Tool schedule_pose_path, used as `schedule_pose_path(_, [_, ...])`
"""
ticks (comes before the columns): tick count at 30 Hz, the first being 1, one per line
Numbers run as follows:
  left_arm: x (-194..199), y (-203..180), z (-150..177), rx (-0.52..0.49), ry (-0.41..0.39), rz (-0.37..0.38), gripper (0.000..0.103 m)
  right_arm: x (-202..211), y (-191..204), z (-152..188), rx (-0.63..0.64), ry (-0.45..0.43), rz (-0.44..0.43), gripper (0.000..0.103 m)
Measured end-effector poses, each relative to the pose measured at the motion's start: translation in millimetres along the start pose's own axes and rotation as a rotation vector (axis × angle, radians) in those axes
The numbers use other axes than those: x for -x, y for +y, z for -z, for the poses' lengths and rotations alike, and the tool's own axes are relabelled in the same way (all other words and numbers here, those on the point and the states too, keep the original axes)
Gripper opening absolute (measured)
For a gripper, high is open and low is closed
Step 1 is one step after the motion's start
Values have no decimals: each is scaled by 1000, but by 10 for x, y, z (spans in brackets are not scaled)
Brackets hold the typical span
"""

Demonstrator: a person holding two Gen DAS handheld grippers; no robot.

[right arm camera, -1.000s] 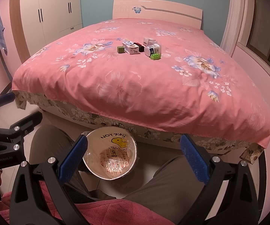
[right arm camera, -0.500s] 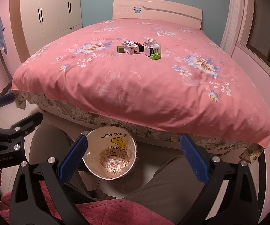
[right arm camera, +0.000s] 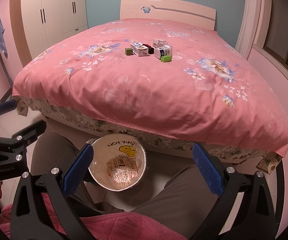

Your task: Collect trash

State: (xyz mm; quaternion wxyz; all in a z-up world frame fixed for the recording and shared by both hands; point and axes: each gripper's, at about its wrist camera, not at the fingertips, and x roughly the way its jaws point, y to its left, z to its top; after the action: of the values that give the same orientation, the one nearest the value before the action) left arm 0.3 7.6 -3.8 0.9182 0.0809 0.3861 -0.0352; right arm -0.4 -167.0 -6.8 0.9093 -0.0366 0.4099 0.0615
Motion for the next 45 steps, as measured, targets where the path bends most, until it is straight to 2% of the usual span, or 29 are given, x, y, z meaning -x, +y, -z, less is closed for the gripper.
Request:
schedule_pose_path(5, [-62, -29, -17, -5, 13, 30, 100, -40, 7, -8, 18, 0, 5, 96])
schedule_pose_path(9, [-199, -36, -126, -6, 14, 42, 100, -118, -48, -151, 25, -16, 5, 96])
schedule_pose_path(13, [-373, 28, -390, 27, 3, 41, 100, -174, -201, -459, 2, -60, -9, 96])
schedule_pose_path(17, [-610, 87, -751, 47, -3, 38, 100, -277, -359, -830, 5, -117, 17, 96])
schedule_pose_path(21, [-880, 118, -1116, 42, -6, 57, 100, -468, -530, -1165, 14, -137, 27, 96])
schedule_pose_path(24, [-1137, 124, -1396, 30, -7, 54, 100, -686, -666, -1412, 19, -120, -4, 96])
schedule_pose_path(30, [-1600, 200, -1843, 26, -11, 88, 100, -1214, -825, -1845, 61, -92, -9, 96])
schedule_pose_path(33, [-1877, 271, -2066, 14, -19, 90, 100, -1584, -868, -2058, 93, -75, -27, 96])
schedule_pose_path(38, [-2477, 326, -2347, -79, 15, 131, 100, -2226, -960, -2289, 128, -22, -87, 96])
schedule_pose_path(45, [-3219, 339, -2548, -180, 23, 202, 100, -3095, -1059, -2407, 238, 47, -104, 96])
